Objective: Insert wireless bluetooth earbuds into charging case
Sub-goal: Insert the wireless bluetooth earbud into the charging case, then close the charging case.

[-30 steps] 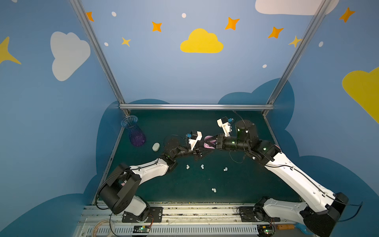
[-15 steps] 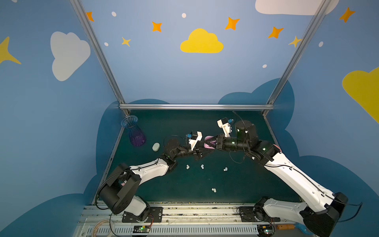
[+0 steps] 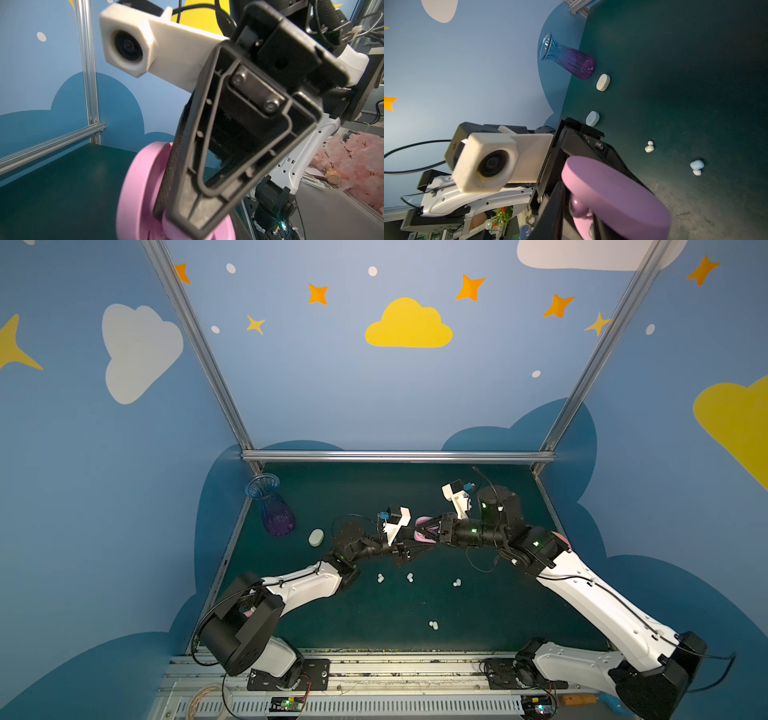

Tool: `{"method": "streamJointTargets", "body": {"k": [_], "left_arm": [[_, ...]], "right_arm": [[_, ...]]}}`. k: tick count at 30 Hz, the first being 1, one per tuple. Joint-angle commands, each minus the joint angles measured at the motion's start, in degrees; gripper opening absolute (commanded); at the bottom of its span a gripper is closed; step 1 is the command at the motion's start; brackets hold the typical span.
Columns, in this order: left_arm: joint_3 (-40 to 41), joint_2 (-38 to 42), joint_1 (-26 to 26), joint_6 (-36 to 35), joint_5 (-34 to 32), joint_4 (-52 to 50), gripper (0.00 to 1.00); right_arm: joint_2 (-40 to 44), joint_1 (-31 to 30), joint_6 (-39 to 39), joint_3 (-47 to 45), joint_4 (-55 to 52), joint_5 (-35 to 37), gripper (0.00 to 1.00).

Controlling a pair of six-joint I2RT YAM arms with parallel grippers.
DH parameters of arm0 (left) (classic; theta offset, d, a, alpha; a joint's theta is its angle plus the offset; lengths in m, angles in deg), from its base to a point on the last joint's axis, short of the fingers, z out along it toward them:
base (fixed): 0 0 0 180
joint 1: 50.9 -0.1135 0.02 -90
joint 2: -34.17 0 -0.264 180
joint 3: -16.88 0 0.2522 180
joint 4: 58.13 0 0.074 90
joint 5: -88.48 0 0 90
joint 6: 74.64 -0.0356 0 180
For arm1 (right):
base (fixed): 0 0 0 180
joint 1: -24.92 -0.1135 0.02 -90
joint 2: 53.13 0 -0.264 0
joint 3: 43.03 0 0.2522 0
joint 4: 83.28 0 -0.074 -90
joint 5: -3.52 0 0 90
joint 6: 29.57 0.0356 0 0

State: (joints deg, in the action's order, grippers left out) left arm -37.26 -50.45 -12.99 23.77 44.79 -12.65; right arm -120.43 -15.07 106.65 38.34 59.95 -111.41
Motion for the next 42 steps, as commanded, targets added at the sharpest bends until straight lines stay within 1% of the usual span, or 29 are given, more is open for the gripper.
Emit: {"method": "streamJointTargets", "body": {"k": [1,7,13,19,24,29,32,34,36,39,42], "left_arm": [[-1.81,2.11,-0.03,-1.01,-0.22,1.97,0.04],[-1.81,2.26,-0.12,-1.32,-0.43,1.68,0.04],[-1.59,1.83,-0.44,-1.33,-0.44,1.09,0.04],[-1.68,1.9,-0.66,-1.52,0.26,-0.3,0.04],[-1.67,2.36,-0.72,-2.16,1.35,-2.56,0.04],[-1.58,3.0,-0.58,-2.14,1.86,-3.08,0.04],[-1.45,3.57,-0.55,-2.37,2.04,-3.54,0.04],[-1.43,3.87,-0.39,-2.52,2.08,-4.02,0.04],[-1.43,4.06,-0.34,-2.43,2.04,-4.05,0.04],[-1.44,4.2,-0.17,-2.45,1.88,-4.14,0.04],[-1.54,4.37,-0.21,-2.76,1.6,-4.49,0.04]], "right_arm": [[1.0,0.08,-0.58,0.04,-3.51,0.31,0.29],[1.52,0.26,-1.45,1.23,-5.98,1.43,0.36],[2.45,0.35,-3.21,4.4,-11.14,3.26,0.43],[2.67,0.43,-6.09,9.65,-18.22,5.48,0.48],[0.48,1.34,-10.94,15.82,-23.56,8.01,0.51],[-4.42,3.28,-15.75,21.74,-26.74,8.08,0.52],[-8.03,4.6,-17.78,25.08,-27.52,6.45,0.51],[-10.01,4.96,-18.42,26.9,-27.73,5.17,0.48],[-11.84,5.01,-18.75,28.37,-28.43,3.33,0.43],[-12.05,4.83,-18.1,27.63,-28.76,0.64,0.39],[-9.36,4.16,-16.27,23.93,-27.99,-0.44,0.36]]}}
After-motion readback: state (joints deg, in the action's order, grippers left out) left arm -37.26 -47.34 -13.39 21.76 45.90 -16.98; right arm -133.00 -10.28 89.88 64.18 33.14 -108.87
